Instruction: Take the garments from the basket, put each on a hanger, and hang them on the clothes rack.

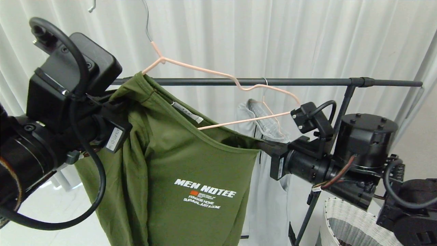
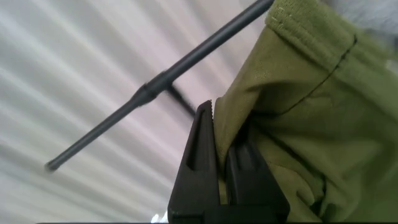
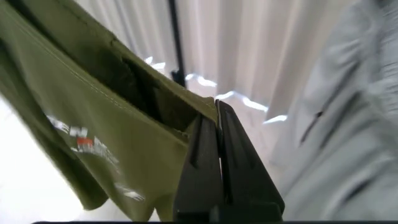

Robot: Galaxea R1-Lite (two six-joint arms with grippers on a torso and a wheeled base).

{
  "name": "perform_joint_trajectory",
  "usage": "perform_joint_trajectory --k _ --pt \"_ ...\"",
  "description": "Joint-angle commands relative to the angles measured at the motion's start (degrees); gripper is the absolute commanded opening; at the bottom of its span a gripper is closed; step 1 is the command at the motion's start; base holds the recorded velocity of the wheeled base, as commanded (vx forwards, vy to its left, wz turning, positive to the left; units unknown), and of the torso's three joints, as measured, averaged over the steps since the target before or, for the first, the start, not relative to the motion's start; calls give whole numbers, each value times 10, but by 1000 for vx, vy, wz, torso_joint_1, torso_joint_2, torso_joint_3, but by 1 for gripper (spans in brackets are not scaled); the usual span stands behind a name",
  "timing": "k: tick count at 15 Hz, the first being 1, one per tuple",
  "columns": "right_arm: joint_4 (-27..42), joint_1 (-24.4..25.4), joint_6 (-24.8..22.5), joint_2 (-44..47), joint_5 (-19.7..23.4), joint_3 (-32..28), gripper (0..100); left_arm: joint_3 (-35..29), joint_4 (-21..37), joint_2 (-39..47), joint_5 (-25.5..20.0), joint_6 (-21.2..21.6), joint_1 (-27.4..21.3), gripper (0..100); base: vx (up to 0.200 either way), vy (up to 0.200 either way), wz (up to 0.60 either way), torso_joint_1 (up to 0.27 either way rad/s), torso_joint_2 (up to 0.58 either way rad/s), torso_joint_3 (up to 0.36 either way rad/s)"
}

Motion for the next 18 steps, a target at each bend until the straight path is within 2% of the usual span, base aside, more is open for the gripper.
perform_joint_trajectory --k 1,3,6,13,16,18 --pt "0 -11 -1 -37 1 -3 0 11 0 -11 3 4 6 0 0 0 0 0 0 0" --pt "0 -14 -2 -51 1 -5 0 20 2 -10 8 11 10 0 0 0 0 0 0 0" --pt "0 -27 -3 -67 1 -5 0 37 2 -13 14 47 23 0 0 0 0 0 0 0" --pt "4 -37 -5 -97 4 -6 0 52 2 -11 14 53 42 0 0 0 0 0 0 0" --pt "12 -35 -9 -99 24 -33 0 70 2 -7 14 80 42 0 0 0 0 0 0 0" --pt "38 -31 -10 -107 28 -56 0 76 2 -1 14 82 42 0 0 0 0 0 0 0"
